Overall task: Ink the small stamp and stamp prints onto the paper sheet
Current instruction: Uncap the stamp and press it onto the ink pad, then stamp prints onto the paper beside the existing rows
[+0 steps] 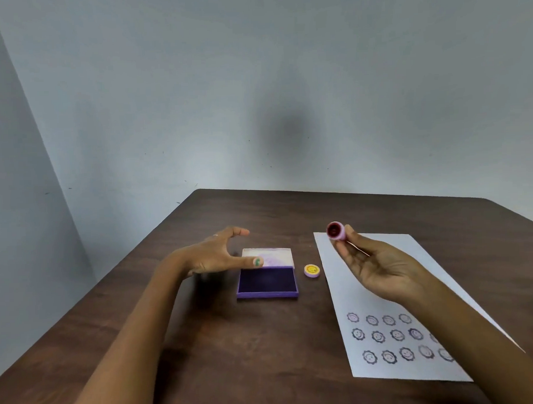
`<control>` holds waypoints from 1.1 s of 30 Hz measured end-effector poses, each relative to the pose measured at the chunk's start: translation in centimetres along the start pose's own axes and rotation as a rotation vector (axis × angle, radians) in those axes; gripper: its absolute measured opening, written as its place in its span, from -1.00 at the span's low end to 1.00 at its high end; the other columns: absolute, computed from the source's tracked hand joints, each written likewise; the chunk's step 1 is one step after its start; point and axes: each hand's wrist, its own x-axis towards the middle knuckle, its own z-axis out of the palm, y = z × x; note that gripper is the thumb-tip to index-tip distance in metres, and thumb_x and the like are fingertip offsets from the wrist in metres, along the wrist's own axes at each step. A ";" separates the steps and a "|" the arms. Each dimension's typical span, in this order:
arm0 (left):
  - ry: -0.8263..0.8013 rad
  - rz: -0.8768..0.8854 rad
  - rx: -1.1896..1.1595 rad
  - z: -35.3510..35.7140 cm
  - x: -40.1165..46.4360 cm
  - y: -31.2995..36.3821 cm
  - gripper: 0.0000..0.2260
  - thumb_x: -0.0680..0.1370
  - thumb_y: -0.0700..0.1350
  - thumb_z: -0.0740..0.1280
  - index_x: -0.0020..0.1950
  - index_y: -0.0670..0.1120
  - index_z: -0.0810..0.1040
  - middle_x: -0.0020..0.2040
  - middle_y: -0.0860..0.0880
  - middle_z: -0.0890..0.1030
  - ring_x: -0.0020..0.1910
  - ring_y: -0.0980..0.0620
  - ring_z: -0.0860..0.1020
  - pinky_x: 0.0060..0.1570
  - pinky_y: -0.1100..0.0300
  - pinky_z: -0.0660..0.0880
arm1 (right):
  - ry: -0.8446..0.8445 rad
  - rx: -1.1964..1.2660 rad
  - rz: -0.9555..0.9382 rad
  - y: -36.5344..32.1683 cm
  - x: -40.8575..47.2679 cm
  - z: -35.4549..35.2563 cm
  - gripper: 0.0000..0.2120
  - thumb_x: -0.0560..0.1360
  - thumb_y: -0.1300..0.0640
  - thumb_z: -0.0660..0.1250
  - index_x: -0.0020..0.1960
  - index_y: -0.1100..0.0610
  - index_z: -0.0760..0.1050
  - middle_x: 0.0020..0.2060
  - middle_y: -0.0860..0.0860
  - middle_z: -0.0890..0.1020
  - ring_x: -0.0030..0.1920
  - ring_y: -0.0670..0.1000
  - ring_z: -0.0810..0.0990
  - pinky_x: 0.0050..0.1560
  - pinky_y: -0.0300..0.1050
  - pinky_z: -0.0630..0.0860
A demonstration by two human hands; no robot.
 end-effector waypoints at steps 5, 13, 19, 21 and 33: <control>0.336 0.099 0.217 3.1 0.9 2.9 -0.23 0.22 0.53 0.15 0.36 0.23 0.30 0.42 0.05 0.37 0.44 0.02 0.24 0.37 0.03 0.02 | -0.021 -0.026 -0.007 -3.0 -0.7 -2.5 -0.78 0.24 0.33 0.42 -0.11 0.31 0.62 -0.14 0.19 0.71 -0.10 0.07 0.70 -0.25 -0.09 0.67; 0.179 0.384 0.389 10.2 2.3 9.8 -0.29 0.34 0.50 0.14 0.40 0.19 0.26 0.45 0.11 0.32 0.46 0.10 0.17 0.42 0.04 -0.20 | -0.104 -0.151 -0.146 -7.5 -0.8 -7.6 -0.87 0.26 0.30 0.40 -0.21 0.26 0.67 -0.17 0.14 0.73 -0.09 0.01 0.70 -0.22 -0.19 0.64; -0.059 0.352 0.531 12.7 3.4 12.1 -0.22 0.39 0.46 0.11 0.52 0.11 0.11 0.55 0.07 0.16 0.52 0.10 0.03 0.46 -0.07 -0.30 | -0.163 -0.448 -0.251 -9.4 -0.7 -10.6 -0.79 0.27 0.27 0.39 -0.10 0.23 0.65 -0.08 0.12 0.72 -0.07 0.01 0.69 -0.19 -0.26 0.61; -0.077 0.360 0.574 13.0 3.3 11.6 -0.20 0.39 0.46 0.08 0.53 0.11 0.08 0.56 0.09 0.14 0.52 0.12 0.02 0.45 -0.06 -0.32 | -0.208 -0.632 -0.334 -9.6 -0.9 -10.5 -0.75 0.25 0.25 0.42 -0.08 0.22 0.65 -0.05 0.11 0.71 -0.04 0.03 0.68 -0.15 -0.27 0.60; -0.086 0.354 0.524 12.2 3.6 9.5 -0.17 0.31 0.50 0.06 0.52 0.20 0.05 0.55 0.17 0.10 0.53 0.16 0.00 0.40 0.04 -0.33 | -0.371 -1.282 -0.531 -7.7 -2.3 -8.9 -0.72 0.20 0.14 0.47 -0.10 0.18 0.66 -0.16 -0.14 0.71 -0.10 -0.10 0.68 -0.11 -0.40 0.54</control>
